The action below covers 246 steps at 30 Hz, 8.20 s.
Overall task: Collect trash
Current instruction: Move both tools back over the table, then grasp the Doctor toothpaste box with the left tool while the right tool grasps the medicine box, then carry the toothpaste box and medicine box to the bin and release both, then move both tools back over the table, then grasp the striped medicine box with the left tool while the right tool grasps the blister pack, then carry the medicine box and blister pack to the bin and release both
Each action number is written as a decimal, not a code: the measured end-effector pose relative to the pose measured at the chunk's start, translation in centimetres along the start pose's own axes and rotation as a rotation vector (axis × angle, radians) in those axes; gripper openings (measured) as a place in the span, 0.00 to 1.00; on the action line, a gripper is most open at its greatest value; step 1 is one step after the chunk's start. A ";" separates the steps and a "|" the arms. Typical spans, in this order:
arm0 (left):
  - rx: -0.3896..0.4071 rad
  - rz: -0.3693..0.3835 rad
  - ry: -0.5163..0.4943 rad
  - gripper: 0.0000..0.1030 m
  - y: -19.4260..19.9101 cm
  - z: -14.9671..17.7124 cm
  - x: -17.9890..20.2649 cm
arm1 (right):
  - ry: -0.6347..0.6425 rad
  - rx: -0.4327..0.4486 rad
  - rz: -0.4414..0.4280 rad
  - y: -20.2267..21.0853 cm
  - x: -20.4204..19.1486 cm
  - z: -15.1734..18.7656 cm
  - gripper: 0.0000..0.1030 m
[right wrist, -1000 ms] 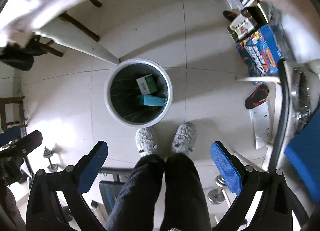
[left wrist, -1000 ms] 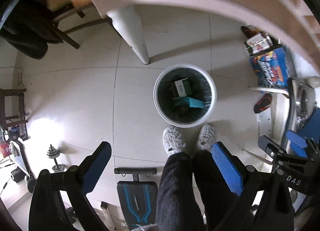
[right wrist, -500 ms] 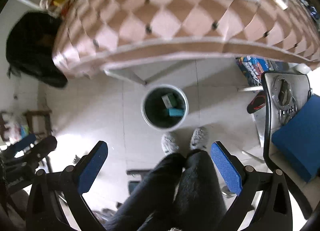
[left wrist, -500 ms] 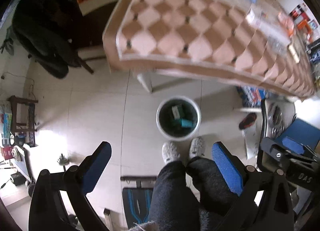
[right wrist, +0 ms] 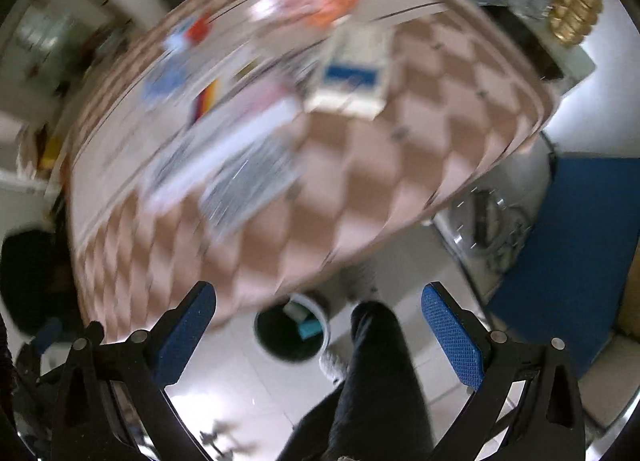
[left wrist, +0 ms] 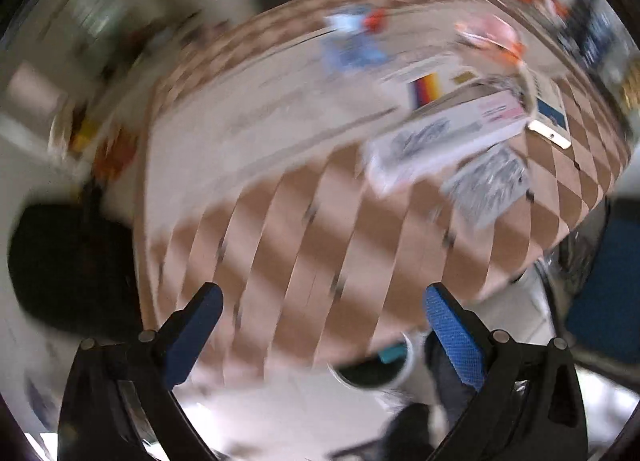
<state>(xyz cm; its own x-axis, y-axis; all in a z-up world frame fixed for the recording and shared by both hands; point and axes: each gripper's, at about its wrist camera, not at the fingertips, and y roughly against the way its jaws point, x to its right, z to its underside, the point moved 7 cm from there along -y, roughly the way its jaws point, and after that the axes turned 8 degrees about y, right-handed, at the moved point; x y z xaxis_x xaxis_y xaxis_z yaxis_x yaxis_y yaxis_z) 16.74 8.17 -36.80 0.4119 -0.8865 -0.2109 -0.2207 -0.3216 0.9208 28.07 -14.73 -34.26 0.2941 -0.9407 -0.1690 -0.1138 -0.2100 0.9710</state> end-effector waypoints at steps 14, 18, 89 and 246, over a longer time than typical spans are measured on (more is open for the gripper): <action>-0.207 0.073 -0.702 0.85 -11.7 -10.7 14.7 | -0.189 -0.123 -0.035 -7.6 9.6 -12.6 1.00; -0.249 0.167 -0.644 0.53 -11.2 -11.0 14.8 | -0.195 -0.125 -0.055 -8.7 9.0 -15.0 1.00; -0.624 0.471 0.683 0.48 -33.2 33.4 -1.1 | 0.349 -0.412 -0.058 -39.1 -9.6 32.2 0.73; 0.009 0.160 0.410 0.72 1.2 -6.2 -3.8 | 0.251 0.110 -0.128 0.3 -7.9 -9.1 0.57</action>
<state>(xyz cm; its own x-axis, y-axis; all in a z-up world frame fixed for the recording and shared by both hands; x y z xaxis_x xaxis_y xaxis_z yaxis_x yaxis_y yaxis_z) 20.36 13.24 -32.89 0.6885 -0.7204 0.0834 -0.3173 -0.1958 0.9279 34.34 -4.98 -31.11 0.5367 -0.8121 -0.2288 -0.1590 -0.3636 0.9179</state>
